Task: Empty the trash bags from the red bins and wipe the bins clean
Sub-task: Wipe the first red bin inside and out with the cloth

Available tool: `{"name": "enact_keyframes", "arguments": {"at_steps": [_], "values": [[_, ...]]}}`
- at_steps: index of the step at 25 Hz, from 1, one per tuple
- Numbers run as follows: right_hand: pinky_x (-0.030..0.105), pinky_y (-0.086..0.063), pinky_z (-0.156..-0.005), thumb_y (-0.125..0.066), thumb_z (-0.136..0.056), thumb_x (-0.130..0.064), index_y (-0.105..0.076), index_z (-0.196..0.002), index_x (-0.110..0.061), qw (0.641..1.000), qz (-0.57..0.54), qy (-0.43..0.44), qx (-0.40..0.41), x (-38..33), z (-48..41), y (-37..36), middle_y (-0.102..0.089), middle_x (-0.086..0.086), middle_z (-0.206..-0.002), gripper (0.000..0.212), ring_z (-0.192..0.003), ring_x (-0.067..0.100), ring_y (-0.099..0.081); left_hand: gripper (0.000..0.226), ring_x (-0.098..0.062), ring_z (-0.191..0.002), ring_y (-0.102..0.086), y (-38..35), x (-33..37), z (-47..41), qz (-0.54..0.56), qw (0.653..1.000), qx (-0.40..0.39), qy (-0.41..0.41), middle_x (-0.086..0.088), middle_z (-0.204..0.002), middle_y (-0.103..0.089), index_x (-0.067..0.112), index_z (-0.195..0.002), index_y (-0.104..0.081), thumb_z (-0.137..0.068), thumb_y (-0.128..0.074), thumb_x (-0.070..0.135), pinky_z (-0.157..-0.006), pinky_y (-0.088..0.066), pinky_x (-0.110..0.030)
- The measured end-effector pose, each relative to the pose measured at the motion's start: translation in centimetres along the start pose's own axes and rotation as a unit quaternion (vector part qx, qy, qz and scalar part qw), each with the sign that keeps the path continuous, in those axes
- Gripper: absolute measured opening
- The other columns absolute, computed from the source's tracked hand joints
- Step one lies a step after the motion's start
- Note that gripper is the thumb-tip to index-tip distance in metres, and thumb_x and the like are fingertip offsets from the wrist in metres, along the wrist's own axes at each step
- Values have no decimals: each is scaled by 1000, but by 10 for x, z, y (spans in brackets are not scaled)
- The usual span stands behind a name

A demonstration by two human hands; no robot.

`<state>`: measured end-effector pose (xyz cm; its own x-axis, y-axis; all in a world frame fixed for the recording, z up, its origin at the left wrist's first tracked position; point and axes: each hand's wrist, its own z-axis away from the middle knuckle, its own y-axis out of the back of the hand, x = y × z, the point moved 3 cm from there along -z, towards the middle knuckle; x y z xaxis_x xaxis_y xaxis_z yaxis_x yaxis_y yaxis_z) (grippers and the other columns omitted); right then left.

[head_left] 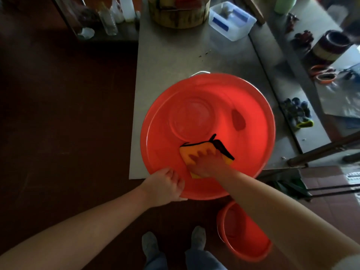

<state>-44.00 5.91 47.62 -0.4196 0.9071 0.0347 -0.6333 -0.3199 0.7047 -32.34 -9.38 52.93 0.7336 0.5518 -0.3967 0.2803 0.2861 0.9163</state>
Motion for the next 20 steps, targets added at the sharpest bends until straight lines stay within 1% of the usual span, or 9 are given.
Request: {"name": "enact_keyframes", "arguments": {"at_steps": [3,5,6,8,11,14,15,17,20], "values": [[58,0,-120,-22,-93,-74,-5,-157,-49,999,-10,36,-13,-1,50,-10,-3,-10,-169,71,-155,29,0,64,-27,-75,-71,11,-5,1,-19,999,-26,-32,-10,-84,-74,13,-96,-73,-99,-28,59,-77,-56,-34],[57,0,-121,-27,-86,-80,0,-155,-52,996,-12,75,-42,5,78,-13,1,-12,-169,79,-155,25,3,55,-25,-76,-70,20,-11,3,-24,997,-49,-47,-7,-87,-75,16,-101,-71,-100,-28,51,-80,-54,-34],[57,-1,-121,-30,-83,-83,2,-155,-52,994,-2,95,-53,9,89,-13,2,-12,-169,85,-155,25,4,54,-25,-78,-70,22,-16,4,-26,996,-66,-54,-6,-90,-75,16,-103,-70,-100,-29,51,-83,-53,-34],[56,-4,-122,-37,-80,-85,5,-155,-50,990,53,121,-44,14,106,-12,2,-10,-169,93,-155,26,2,53,-24,-82,-70,30,-31,12,-39,993,-88,-66,-5,-92,-74,16,-102,-69,-100,-32,55,-88,-49,-36],[54,-7,-122,-49,-82,-75,2,-156,-49,984,136,119,11,17,119,-9,-4,-9,-169,94,-155,28,-4,50,-24,-84,-69,39,-66,33,-51,992,-98,-69,-3,-88,-73,18,-92,-71,-96,-39,56,-96,-45,-41],[55,-7,-121,-58,-85,-56,-9,-157,-46,974,193,96,69,14,123,-8,-15,-4,-167,88,-153,32,-12,25,-22,-86,-66,45,-101,55,-82,987,-122,-68,2,-86,-72,22,-90,-73,-94,-51,34,-104,-39,-44],[56,-7,-121,-60,-86,-49,-14,-156,-43,969,209,93,98,11,123,-9,-21,-1,-164,84,-151,34,-16,21,-22,-90,-65,46,-108,60,-91,985,-133,-67,2,-89,-73,23,-92,-73,-94,-54,32,-109,-35,-47],[57,-7,-120,-61,-88,-39,-22,-154,-38,958,231,89,145,7,123,-11,-30,2,-159,77,-147,36,-23,23,-25,-98,-64,48,-116,67,-102,984,-132,-62,1,-94,-73,22,-93,-75,-93,-60,40,-116,-28,-53],[60,-12,-120,-64,-86,-37,-30,-153,-33,955,251,78,139,6,125,-7,-38,4,-155,76,-145,39,-30,35,-29,-110,-63,51,-116,71,-90,987,-129,-46,-3,-100,-73,19,-99,-75,-86,-69,50,-119,-18,-60]]}}
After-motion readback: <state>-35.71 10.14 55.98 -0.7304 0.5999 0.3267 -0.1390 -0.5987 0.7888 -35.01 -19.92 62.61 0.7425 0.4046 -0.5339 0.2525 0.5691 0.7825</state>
